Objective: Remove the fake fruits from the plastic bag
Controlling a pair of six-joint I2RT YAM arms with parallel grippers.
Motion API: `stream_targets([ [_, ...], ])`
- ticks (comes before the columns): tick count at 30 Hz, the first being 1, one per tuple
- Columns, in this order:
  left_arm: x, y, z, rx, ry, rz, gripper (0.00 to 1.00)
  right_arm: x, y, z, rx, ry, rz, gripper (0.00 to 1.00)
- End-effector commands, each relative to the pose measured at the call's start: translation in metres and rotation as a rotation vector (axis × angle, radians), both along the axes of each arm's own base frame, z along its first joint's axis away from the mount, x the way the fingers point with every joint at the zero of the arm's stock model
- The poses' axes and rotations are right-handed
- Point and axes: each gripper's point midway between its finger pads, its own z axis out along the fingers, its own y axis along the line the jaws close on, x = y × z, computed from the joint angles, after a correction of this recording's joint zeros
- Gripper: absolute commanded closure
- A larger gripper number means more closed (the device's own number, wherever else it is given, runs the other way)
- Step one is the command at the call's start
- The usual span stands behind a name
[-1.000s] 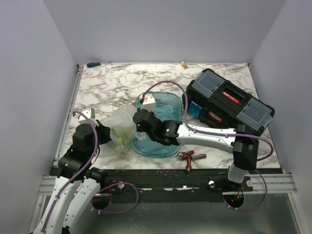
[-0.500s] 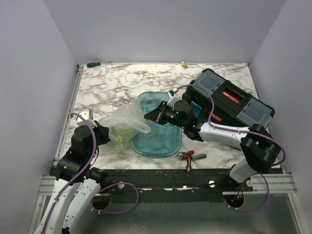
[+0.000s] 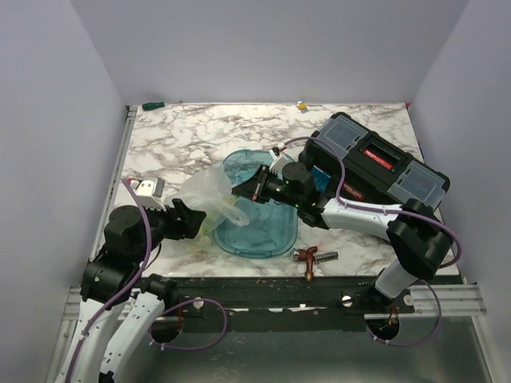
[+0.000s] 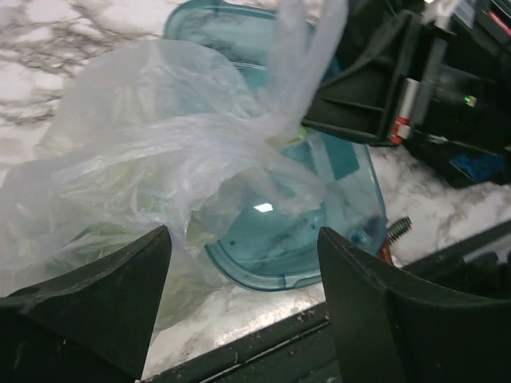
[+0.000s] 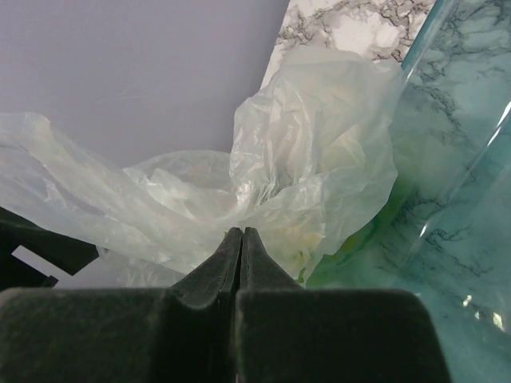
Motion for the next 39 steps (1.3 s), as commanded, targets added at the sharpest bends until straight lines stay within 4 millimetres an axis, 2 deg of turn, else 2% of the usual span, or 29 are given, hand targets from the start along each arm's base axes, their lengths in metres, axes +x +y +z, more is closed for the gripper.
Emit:
stream_targets([
  [1,-0.019,-0.045,0.020,0.004,-0.027,-0.338,0.25,-0.003,0.011,0.014,0.023,-0.033,0.047,0.99],
  [5,-0.016,-0.042,0.019,0.132,-0.020,-0.333,0.25,-0.003,0.012,0.013,0.020,-0.031,0.050,0.99],
  [10,-0.002,-0.013,0.029,0.346,-0.044,-0.157,0.26,-0.003,0.010,0.014,0.011,-0.036,0.045,0.99],
  [12,0.004,0.001,0.040,0.364,-0.052,-0.059,0.26,-0.002,0.009,0.014,0.004,-0.040,0.038,0.99],
  [15,0.007,0.014,0.060,0.266,-0.062,0.079,0.23,-0.002,0.008,0.014,-0.003,-0.042,0.032,0.99],
  [17,0.005,0.003,0.070,0.203,-0.101,0.029,0.20,-0.002,0.007,0.014,-0.004,-0.041,0.032,0.99],
  [20,-0.004,-0.038,0.068,0.194,-0.163,-0.218,0.20,-0.003,0.007,0.015,0.002,-0.039,0.034,0.99],
  [22,-0.012,-0.063,0.056,0.210,-0.132,-0.372,0.20,-0.004,0.009,0.016,0.009,-0.036,0.038,0.99],
  [24,-0.012,-0.077,0.036,0.283,-0.072,-0.448,0.18,-0.006,0.011,0.017,0.013,-0.036,0.040,0.99],
  [25,-0.009,-0.078,0.026,0.350,-0.047,-0.436,0.15,-0.007,0.012,0.017,0.014,-0.035,0.042,0.99],
  [27,0.009,-0.064,0.011,0.559,-0.047,-0.297,0.12,-0.007,0.013,0.017,0.009,-0.030,0.042,0.99],
  [30,0.021,-0.053,0.005,0.809,-0.108,-0.192,0.10,-0.007,0.013,0.018,-0.002,-0.031,0.030,0.99],
  [32,0.021,-0.057,0.005,0.856,-0.137,-0.200,0.09,-0.006,0.014,0.018,-0.008,-0.026,0.023,0.99],
  [36,0.016,-0.078,-0.005,0.840,-0.195,-0.323,0.10,-0.008,0.018,0.020,-0.009,-0.012,0.022,0.99],
  [39,0.019,-0.079,-0.014,0.870,-0.211,-0.326,0.11,-0.010,0.020,0.022,-0.010,-0.008,0.019,0.99],
])
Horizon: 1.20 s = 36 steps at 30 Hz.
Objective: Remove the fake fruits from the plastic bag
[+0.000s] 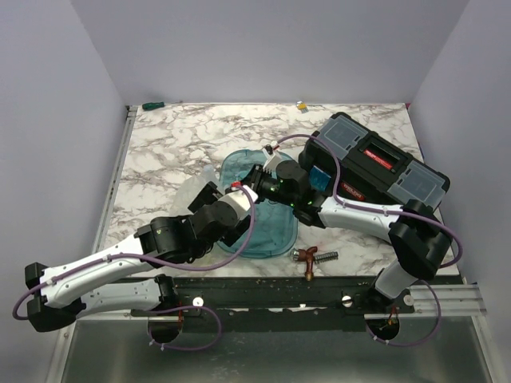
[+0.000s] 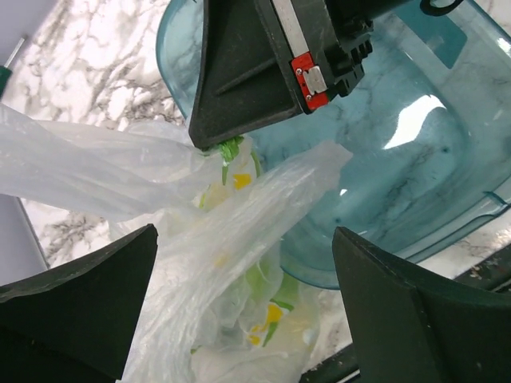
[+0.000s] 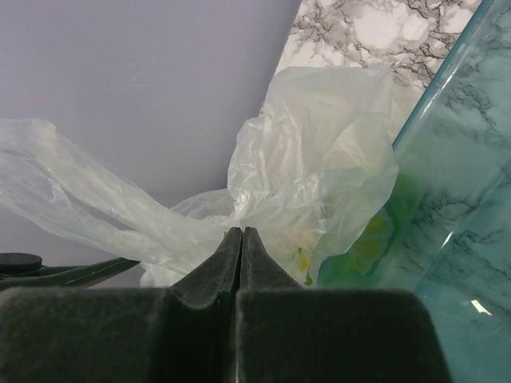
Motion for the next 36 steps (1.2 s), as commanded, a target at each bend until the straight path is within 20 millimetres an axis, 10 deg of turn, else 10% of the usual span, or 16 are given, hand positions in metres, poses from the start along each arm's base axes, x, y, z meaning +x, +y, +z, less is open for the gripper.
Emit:
stream_targets([
  [1,0.013,0.006,0.003,0.051,-0.108,0.019,0.12,0.001,0.006,0.010,0.000,0.000,-0.018,0.99],
  [11,0.037,0.013,-0.021,0.177,-0.173,0.141,0.17,-0.005,0.012,0.011,0.042,0.003,0.012,0.99],
  [18,0.042,0.053,-0.003,0.142,-0.192,0.356,0.55,0.003,0.015,0.015,0.021,-0.026,0.002,0.99],
  [36,-0.017,0.171,0.063,-0.683,-0.279,0.584,0.93,0.015,0.062,0.028,0.120,-0.007,0.104,0.99],
])
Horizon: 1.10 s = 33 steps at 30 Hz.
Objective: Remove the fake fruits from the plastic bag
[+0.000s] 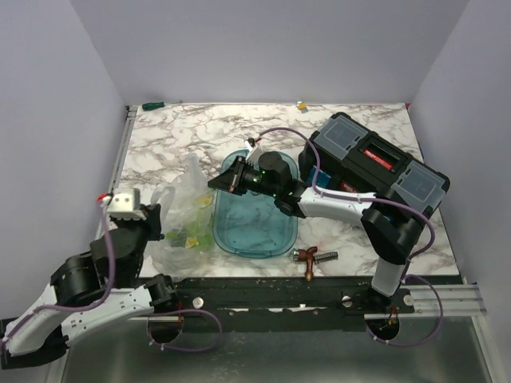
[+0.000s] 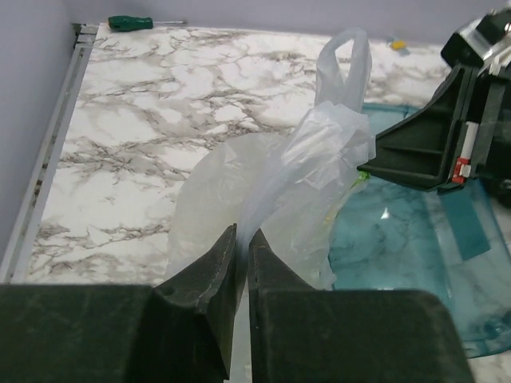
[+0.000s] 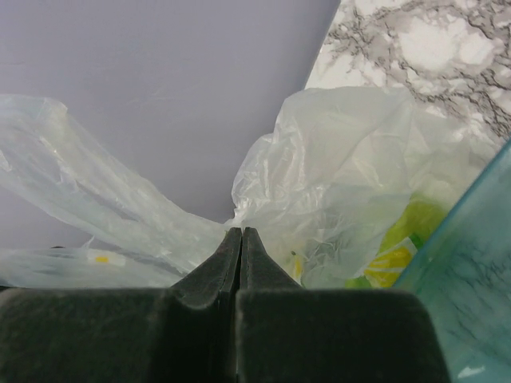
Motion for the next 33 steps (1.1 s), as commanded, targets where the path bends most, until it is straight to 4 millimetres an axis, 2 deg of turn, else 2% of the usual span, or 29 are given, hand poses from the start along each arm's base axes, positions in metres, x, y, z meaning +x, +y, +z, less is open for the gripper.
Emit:
stream_targets([
  [1,-0.010,0.043,0.009,-0.183,-0.064,0.145,0.95,0.003,0.019,0.021,0.057,-0.037,0.054,0.99],
  [4,-0.014,0.068,0.015,-0.264,-0.113,0.229,1.00,0.014,0.011,0.023,0.029,-0.092,-0.009,0.99],
  [6,-0.016,0.071,0.021,-0.295,-0.132,0.224,1.00,0.015,0.008,0.021,0.005,-0.114,-0.021,0.97],
  [10,-0.019,0.049,0.028,-0.316,-0.155,0.063,1.00,0.012,0.009,0.008,-0.104,-0.144,0.024,0.85],
  [11,-0.021,0.044,0.027,-0.342,-0.152,0.034,1.00,0.012,0.007,0.006,-0.140,-0.154,0.024,0.79],
  [12,-0.022,0.041,0.028,-0.365,-0.155,0.006,1.00,0.013,0.005,0.013,-0.165,-0.193,0.019,0.73],
  [17,-0.029,0.025,0.034,-0.349,-0.151,-0.111,1.00,0.003,-0.003,0.052,-0.282,-0.440,0.063,0.25],
  [20,-0.030,0.020,0.033,-0.322,-0.116,-0.129,1.00,-0.007,0.001,0.065,-0.369,-0.592,0.110,0.04],
  [21,-0.030,0.019,0.032,-0.310,-0.106,-0.135,1.00,-0.010,0.005,0.070,-0.385,-0.651,0.129,0.01],
  [22,-0.031,0.018,0.031,-0.303,-0.099,-0.141,1.00,-0.016,0.010,0.070,-0.404,-0.685,0.168,0.00],
  [26,-0.033,0.021,0.030,-0.315,-0.096,-0.143,1.00,-0.021,0.031,0.078,-0.439,-0.789,0.240,0.00],
  [30,-0.035,0.022,0.030,-0.342,-0.102,-0.149,1.00,-0.003,0.046,0.087,-0.462,-0.818,0.201,0.00],
  [31,-0.035,0.023,0.030,-0.343,-0.103,-0.148,1.00,0.001,0.051,0.081,-0.479,-0.815,0.206,0.00],
  [32,-0.035,0.022,0.030,-0.342,-0.102,-0.150,1.00,0.002,0.056,0.085,-0.477,-0.826,0.214,0.00],
  [33,-0.036,0.023,0.030,-0.340,-0.103,-0.151,1.00,0.002,0.062,0.078,-0.491,-0.821,0.231,0.00],
])
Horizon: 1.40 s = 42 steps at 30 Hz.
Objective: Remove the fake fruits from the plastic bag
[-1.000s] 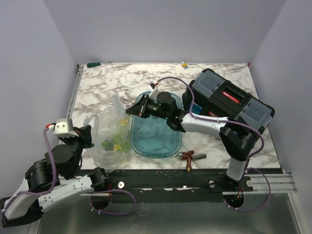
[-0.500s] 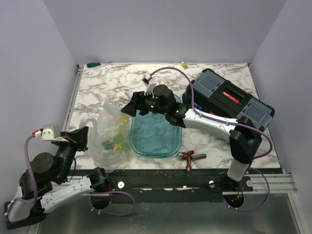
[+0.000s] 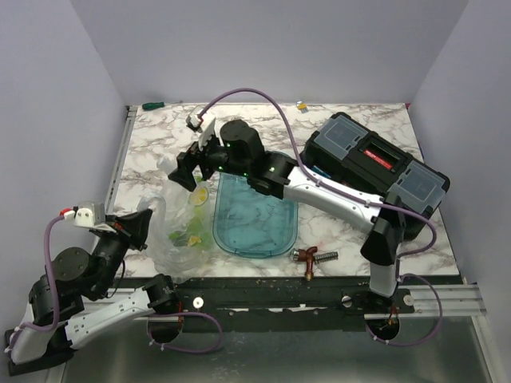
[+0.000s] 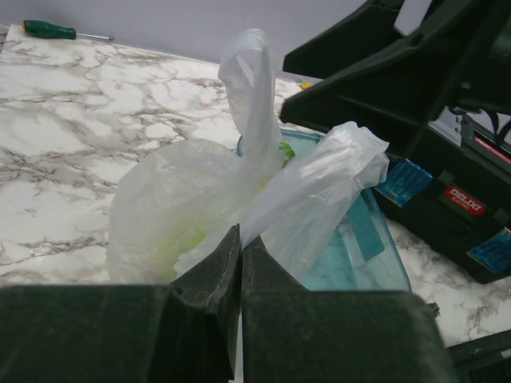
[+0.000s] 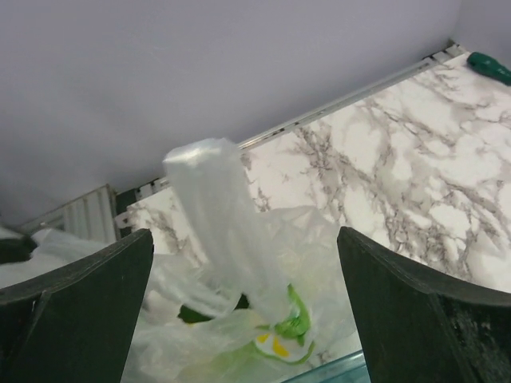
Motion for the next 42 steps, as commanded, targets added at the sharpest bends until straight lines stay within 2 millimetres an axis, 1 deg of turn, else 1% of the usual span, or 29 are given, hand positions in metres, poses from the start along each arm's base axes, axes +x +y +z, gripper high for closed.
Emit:
stream_targets([
  [1,-0.005,0.001,0.003,-0.008,-0.005,-0.034,1.00,0.018,0.015,-0.040,-0.148,-0.022,-0.013,0.00],
  [2,-0.006,0.001,0.003,-0.001,-0.007,-0.036,1.00,0.020,0.020,-0.046,-0.157,-0.017,-0.011,0.00],
  [3,-0.005,0.001,0.004,0.005,-0.009,-0.035,1.00,0.022,0.025,-0.046,-0.158,-0.018,-0.017,0.00],
  [4,-0.005,0.002,0.005,0.014,-0.011,-0.030,1.00,0.028,0.028,-0.049,-0.161,-0.018,-0.041,0.05],
  [5,-0.004,0.003,0.007,0.018,-0.018,-0.026,1.00,0.037,0.028,-0.050,-0.156,-0.014,-0.093,0.14],
  [7,-0.003,0.007,0.017,0.028,-0.045,-0.011,1.00,0.056,0.025,-0.044,-0.121,-0.013,-0.217,0.53],
  [8,-0.002,0.010,0.023,0.037,-0.063,-0.001,1.00,0.068,0.020,-0.038,-0.095,-0.013,-0.301,0.69],
  [10,-0.001,0.016,0.038,0.043,-0.094,0.021,1.00,0.091,0.010,-0.021,-0.014,0.000,-0.443,0.93],
  [11,-0.001,0.020,0.046,0.042,-0.108,0.032,1.00,0.101,0.005,-0.013,0.026,0.009,-0.484,0.99],
  [13,-0.003,0.027,0.059,0.032,-0.129,0.039,1.00,0.122,-0.002,0.002,0.117,0.046,-0.527,0.99],
  [15,-0.007,0.029,0.067,0.023,-0.149,0.020,1.00,0.141,-0.007,0.012,0.199,0.089,-0.540,0.99],
  [17,-0.013,0.029,0.072,0.011,-0.163,-0.019,1.00,0.158,-0.008,0.015,0.253,0.121,-0.548,0.99],
  [19,-0.020,0.027,0.074,-0.002,-0.175,-0.073,1.00,0.171,-0.006,0.019,0.292,0.139,-0.553,0.99],
  [20,-0.024,0.025,0.076,-0.008,-0.183,-0.104,1.00,0.175,-0.003,0.018,0.302,0.145,-0.542,0.99],
  [21,-0.028,0.023,0.076,-0.013,-0.187,-0.132,1.00,0.178,0.000,0.024,0.323,0.147,-0.528,0.99],
  [22,-0.031,0.022,0.077,-0.023,-0.191,-0.157,1.00,0.181,0.004,0.023,0.330,0.149,-0.516,0.99],
  [24,-0.036,0.018,0.075,-0.025,-0.188,-0.197,1.00,0.184,0.011,0.029,0.353,0.140,-0.490,0.99],
  [25,-0.037,0.016,0.073,-0.020,-0.184,-0.209,1.00,0.185,0.015,0.027,0.355,0.142,-0.470,0.99],
  [26,-0.037,0.016,0.070,-0.016,-0.171,-0.209,1.00,0.184,0.019,0.029,0.363,0.142,-0.449,0.99],
  [27,-0.036,0.017,0.068,-0.015,-0.158,-0.197,1.00,0.181,0.025,0.034,0.387,0.133,-0.411,0.99],
  [29,-0.032,0.022,0.063,-0.016,-0.125,-0.158,1.00,0.172,0.033,0.034,0.404,0.141,-0.346,0.99],
  [32,-0.028,0.018,0.050,0.025,-0.076,-0.141,1.00,0.161,0.041,0.020,0.385,0.165,-0.276,0.93],
  [34,-0.029,0.013,0.042,0.053,-0.042,-0.162,0.89,0.161,0.040,0.011,0.360,0.186,-0.282,0.91],
  [36,-0.034,0.009,0.039,0.063,-0.028,-0.202,0.77,0.158,0.040,0.004,0.329,0.195,-0.277,0.84],
  [38,-0.038,0.009,0.041,0.048,-0.029,-0.227,0.58,0.152,0.041,0.001,0.303,0.196,-0.245,0.73],
  [39,-0.042,0.009,0.045,0.034,-0.038,-0.247,0.50,0.149,0.041,0.000,0.292,0.197,-0.232,0.67],
  [40,-0.045,0.010,0.048,0.025,-0.046,-0.260,0.39,0.146,0.041,0.000,0.279,0.196,-0.222,0.62],
  [41,-0.048,0.012,0.054,0.013,-0.055,-0.272,0.31,0.145,0.039,0.001,0.273,0.196,-0.224,0.52],
  [42,-0.049,0.012,0.058,0.011,-0.059,-0.282,0.24,0.143,0.036,-0.005,0.245,0.209,-0.235,0.46],
])
